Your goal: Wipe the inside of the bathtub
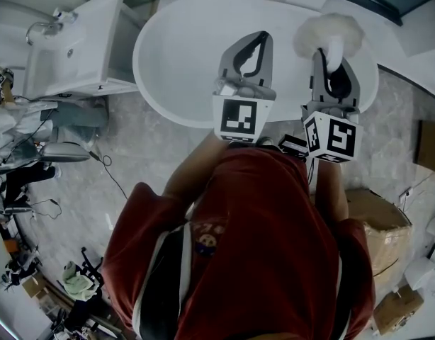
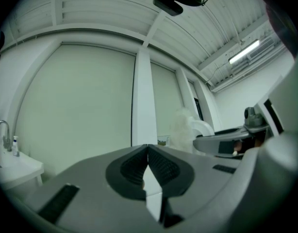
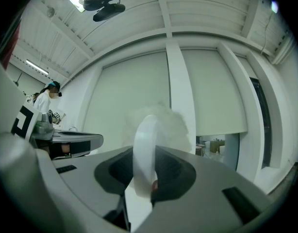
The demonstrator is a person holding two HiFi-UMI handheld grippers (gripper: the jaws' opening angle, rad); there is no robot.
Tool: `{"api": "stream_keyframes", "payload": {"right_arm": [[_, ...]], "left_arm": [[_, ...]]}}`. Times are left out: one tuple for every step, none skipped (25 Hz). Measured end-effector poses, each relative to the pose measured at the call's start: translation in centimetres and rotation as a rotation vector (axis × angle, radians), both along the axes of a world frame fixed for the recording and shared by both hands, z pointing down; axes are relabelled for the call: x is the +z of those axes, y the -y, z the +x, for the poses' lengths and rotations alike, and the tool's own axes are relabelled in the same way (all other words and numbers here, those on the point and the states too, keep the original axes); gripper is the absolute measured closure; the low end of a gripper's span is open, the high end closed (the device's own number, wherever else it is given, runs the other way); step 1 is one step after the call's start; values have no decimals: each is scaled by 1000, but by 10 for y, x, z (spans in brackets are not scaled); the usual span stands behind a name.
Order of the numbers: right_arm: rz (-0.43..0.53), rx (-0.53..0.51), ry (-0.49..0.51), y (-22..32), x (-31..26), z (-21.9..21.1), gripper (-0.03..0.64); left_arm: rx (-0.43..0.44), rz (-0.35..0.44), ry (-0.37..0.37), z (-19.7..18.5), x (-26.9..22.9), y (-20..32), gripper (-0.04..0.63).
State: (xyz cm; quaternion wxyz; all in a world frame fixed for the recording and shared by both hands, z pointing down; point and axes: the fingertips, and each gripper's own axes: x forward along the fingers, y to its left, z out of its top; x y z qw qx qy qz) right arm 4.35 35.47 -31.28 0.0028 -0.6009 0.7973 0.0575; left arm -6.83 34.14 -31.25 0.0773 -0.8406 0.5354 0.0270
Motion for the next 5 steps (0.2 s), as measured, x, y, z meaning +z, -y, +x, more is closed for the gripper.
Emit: {"api": "stream_keyframes", "payload": {"right_arm": [[-1,-1,-2,0,1,0,520],[-2,-2,-2,-1,1,0,520],[-3,-3,-1,-1,1,0,520],[-3,-3,-1,-1,1,0,520],[-4,-4,0,-2,1,0,520]], "left_arm": [[0,1,3,0,0,-1,580],[1,2,8,0,1,-1,580],[2,2,10,0,1,-2,580],[2,1,11,1,1,-3,580],[2,0,12,1,2,-3,580]]}}
